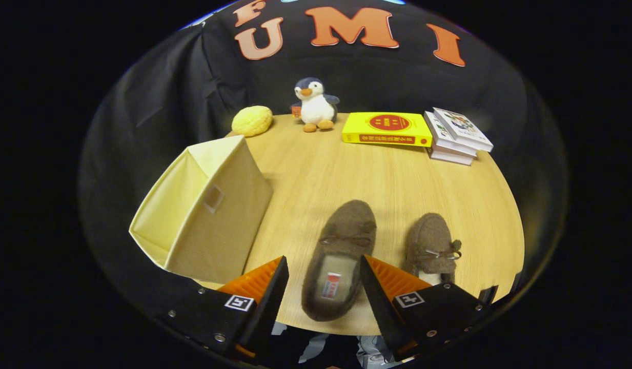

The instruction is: Open the storage box then place both shoes into the box .Put the left shoe in first, then the right shoe, with the right side of both shoes facing outward in a uniform manner.

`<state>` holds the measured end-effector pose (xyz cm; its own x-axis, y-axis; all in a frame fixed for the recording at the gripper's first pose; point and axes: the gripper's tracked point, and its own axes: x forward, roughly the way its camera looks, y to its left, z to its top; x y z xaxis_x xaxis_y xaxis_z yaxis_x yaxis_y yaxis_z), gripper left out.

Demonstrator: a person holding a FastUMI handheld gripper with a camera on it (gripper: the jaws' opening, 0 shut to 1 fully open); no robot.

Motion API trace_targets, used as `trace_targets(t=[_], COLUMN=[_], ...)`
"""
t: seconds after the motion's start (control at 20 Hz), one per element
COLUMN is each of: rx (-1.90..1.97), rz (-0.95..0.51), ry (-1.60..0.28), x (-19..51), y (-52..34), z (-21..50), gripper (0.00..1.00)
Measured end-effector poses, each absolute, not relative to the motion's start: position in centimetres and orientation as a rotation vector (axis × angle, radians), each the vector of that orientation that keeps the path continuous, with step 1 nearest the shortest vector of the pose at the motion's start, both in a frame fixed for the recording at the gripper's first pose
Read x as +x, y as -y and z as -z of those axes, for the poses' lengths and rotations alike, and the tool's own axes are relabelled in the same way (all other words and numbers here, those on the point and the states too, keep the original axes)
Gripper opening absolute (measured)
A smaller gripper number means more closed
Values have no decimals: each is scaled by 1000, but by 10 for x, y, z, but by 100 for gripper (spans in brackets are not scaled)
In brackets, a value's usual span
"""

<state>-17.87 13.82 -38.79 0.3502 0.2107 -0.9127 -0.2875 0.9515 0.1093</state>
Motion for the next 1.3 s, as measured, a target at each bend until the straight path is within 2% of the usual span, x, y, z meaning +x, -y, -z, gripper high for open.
trace_targets(t=[0.35, 0.5, 0.65, 0.75, 0.8, 0.95, 1.0, 1.3], rx=[-155, -149, -142, -131, -145, -140, -114, -61], rz=[-267, -226, -212, -223, -209, -186, -186, -197], ry=[-1205, -1237, -1200, -1234, -1232, -1234, -1241, -1259], x=[-179, -173, -157, -160, -158, -158, -159, -163], y=[-107, -104, -106, -112, -109, -103, -105, -108], z=[441, 462, 469, 478, 478, 479, 477, 431], gripper=[72, 54, 48, 40, 29, 14, 6, 3])
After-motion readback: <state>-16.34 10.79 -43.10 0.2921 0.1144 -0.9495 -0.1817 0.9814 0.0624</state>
